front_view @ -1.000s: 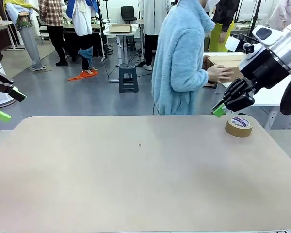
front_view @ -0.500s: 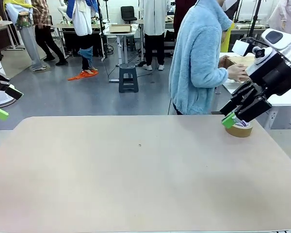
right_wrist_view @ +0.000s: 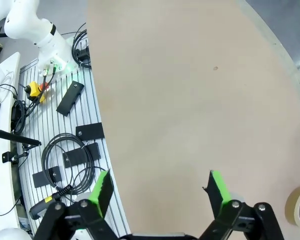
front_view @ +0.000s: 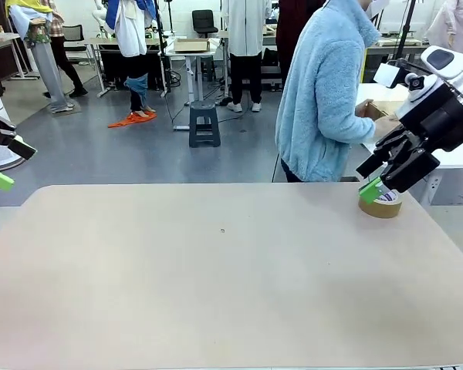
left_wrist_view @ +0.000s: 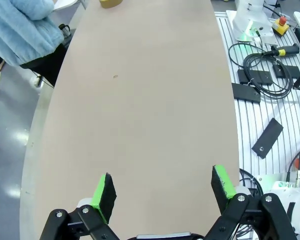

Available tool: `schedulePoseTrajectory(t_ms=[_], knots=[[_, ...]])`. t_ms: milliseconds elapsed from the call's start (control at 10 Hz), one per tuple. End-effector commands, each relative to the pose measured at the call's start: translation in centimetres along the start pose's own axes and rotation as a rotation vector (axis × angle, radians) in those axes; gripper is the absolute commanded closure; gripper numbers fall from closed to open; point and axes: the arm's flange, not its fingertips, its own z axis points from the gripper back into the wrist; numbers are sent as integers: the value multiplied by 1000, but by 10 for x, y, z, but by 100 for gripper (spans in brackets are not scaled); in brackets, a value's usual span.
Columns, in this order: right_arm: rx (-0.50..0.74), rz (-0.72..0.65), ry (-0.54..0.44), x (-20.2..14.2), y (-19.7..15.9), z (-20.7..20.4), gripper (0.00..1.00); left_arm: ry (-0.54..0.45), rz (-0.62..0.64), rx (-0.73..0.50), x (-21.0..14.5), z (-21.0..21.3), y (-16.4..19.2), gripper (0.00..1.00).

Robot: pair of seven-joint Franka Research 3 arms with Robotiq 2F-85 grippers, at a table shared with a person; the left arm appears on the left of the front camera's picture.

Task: Wrap the clocks to prevent damage.
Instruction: After the human seals the box with tape, release both hands from the side flaps of the Package Box.

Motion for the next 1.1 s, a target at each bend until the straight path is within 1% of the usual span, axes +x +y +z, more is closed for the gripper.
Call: schedulePoseTrajectory(t_ms=[0, 100, 200, 400, 500, 600, 700, 800, 900, 1000], knots=[[-12, -32, -2, 0, -3, 0, 0, -14, 28, -5, 3, 2, 2, 0], [-37, -68, 47, 3, -2, 1, 0, 0, 0, 0, 0, 0, 0, 0], [-1, -4, -2, -1, -1, 1, 0, 0, 0, 0, 0, 0, 0, 0], [-7, -21, 6, -1, -1, 1, 0, 0, 0, 0, 0, 0, 0, 0], [-50, -127, -66, -3, -14, 8, 0, 1, 0, -1, 0, 0, 0, 0], [-56, -188, -162, -11, -25, 16, 0, -81, 56, 35, -7, 12, 8, 0], [-52, -238, -266, -22, -31, 26, 0, -207, 115, 69, -20, 25, 12, 0], [-34, -263, -352, -31, -35, 36, 0, -325, 174, 56, -31, 35, 17, 0], [-44, -288, -408, -41, -41, 46, 0, -413, 231, 72, -44, 45, 25, 0], [-32, -283, -439, -50, -43, 52, 0, -460, 250, 58, -55, 49, 30, 0]])
